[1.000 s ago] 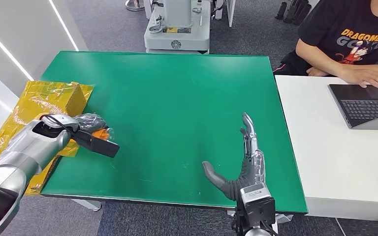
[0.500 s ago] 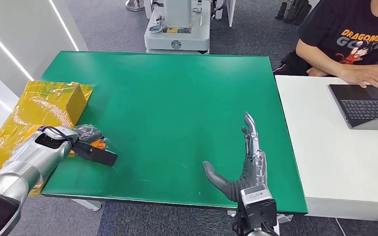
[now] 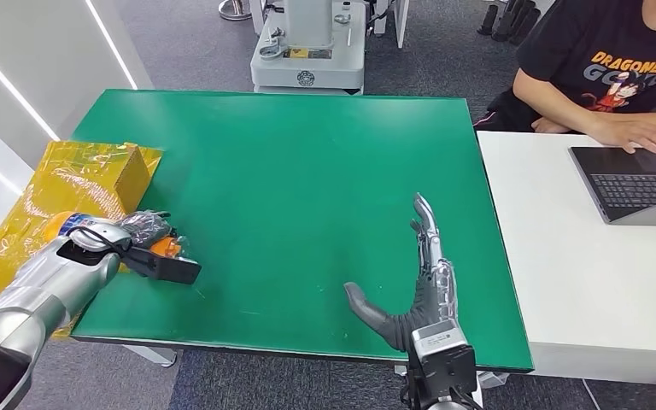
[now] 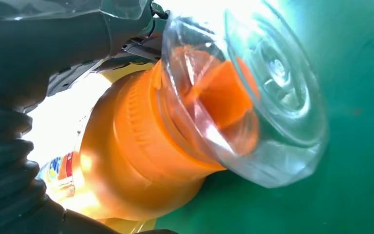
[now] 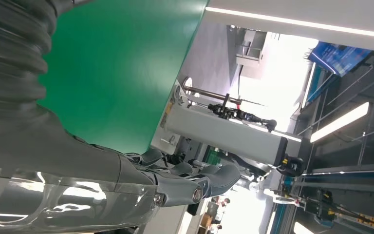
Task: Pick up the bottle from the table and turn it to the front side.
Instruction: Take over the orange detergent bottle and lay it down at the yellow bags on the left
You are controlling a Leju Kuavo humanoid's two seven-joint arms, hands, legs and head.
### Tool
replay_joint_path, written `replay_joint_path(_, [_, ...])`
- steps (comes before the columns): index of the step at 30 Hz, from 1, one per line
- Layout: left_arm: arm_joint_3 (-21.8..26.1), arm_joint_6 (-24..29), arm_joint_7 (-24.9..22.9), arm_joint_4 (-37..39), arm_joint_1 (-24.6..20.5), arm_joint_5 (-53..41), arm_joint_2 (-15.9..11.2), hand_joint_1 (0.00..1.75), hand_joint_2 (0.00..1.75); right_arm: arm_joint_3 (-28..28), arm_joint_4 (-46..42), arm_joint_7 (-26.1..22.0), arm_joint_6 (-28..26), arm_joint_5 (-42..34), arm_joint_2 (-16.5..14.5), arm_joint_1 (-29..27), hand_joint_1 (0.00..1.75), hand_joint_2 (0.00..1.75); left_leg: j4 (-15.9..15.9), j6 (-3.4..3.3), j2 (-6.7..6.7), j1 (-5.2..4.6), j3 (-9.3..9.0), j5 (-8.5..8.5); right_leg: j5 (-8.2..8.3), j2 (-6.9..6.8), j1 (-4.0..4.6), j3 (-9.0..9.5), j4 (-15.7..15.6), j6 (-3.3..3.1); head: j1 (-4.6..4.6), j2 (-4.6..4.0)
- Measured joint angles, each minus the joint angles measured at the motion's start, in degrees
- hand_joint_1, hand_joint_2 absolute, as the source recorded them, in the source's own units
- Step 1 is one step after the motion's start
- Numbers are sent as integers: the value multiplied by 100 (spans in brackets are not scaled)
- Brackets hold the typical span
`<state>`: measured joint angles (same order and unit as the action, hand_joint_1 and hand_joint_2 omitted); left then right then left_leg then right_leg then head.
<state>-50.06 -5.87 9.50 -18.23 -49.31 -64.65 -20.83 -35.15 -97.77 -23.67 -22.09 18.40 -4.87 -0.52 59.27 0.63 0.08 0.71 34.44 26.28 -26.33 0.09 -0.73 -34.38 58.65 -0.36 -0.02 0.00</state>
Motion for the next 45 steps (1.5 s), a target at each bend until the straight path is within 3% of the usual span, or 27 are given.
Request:
replay_joint_path(16, [92,282,-59,0,108,-168,-168,0,175,14,-14,-1,62,-5,-45,-5,0,175,-4,7,2,1,-14,-5,-1,2,0,6,7,-3,0,0])
replay_joint_path(29, [322,787,258,-53,94,-185,-241,0,175,90,-196,68,38,97,-46,-154,0,175,-3,7,2,0,-10,-5,-1,2,0,1,5,-3,0,0])
replay_joint_path(45, [847,777,756,-801,-387,-96,-514,0,175,309,-265,-14,206,129,-81,-288,0,175,-3,8,2,0,-7,-5,-1,1,0,-1,6,-3,0,0])
